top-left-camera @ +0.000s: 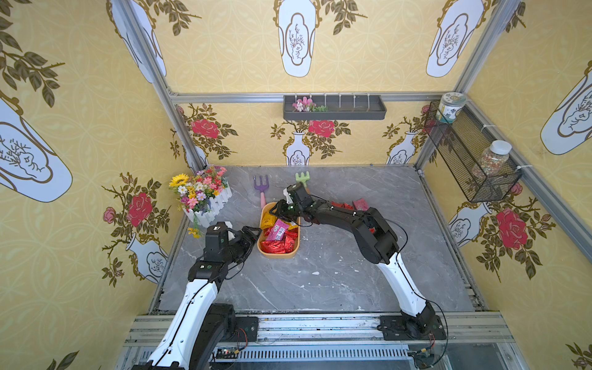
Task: Take the tea bags out of the storage box
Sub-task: Pick up the tea bag from the storage box.
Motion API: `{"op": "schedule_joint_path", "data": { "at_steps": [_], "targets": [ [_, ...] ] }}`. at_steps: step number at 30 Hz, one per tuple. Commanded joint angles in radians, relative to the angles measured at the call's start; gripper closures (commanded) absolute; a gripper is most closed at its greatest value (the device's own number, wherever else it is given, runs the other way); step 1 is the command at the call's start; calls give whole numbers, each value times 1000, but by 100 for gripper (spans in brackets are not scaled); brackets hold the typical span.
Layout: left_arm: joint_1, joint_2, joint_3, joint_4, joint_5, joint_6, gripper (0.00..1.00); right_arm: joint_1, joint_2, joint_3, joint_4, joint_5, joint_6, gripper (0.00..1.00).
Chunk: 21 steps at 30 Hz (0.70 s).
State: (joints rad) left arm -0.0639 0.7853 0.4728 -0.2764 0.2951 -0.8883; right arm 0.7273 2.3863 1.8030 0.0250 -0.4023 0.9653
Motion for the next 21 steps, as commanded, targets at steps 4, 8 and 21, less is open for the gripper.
{"op": "schedule_joint_path", "data": {
  "at_steps": [4, 8, 21],
  "targets": [
    [2, -9, -1, 19, 21, -3, 20, -21, -47, -72, 150, -59, 79, 64],
    [2, -17, 10, 9, 23, -5, 20, -41, -84, -132, 231, -81, 124, 66],
    [0, -32, 34, 5, 52, -18, 22, -96, -276, -297, 281, -103, 117, 70]
  ]
}}
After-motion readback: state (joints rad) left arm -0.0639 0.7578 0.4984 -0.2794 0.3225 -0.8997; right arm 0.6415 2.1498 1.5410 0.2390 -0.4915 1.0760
